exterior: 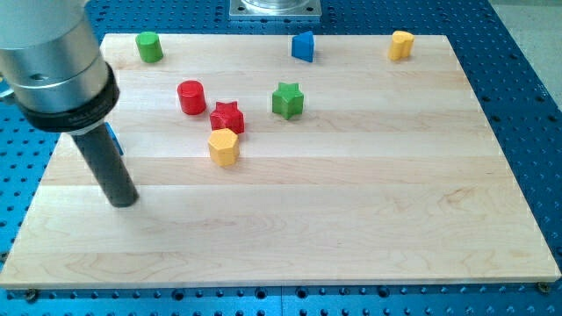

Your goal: Put the cube to the bottom left of the red circle

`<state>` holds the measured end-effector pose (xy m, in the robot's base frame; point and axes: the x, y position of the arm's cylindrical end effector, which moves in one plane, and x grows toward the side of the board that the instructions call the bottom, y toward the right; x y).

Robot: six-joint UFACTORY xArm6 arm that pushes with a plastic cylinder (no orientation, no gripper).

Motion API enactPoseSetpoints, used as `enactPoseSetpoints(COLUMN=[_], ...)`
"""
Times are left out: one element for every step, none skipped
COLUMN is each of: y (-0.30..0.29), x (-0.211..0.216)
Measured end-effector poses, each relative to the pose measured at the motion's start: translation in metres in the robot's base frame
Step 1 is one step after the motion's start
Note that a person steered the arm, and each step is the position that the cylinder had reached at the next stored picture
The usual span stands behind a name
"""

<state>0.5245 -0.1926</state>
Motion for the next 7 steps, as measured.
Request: enactPoseSetpoints(y=[-0.024,-0.029,-0.05,-0.041,-0.026,-0.025,-0.025], x=[-0.003,-0.005,-0.066,-0.058,-0.092,-0.11,-0.105])
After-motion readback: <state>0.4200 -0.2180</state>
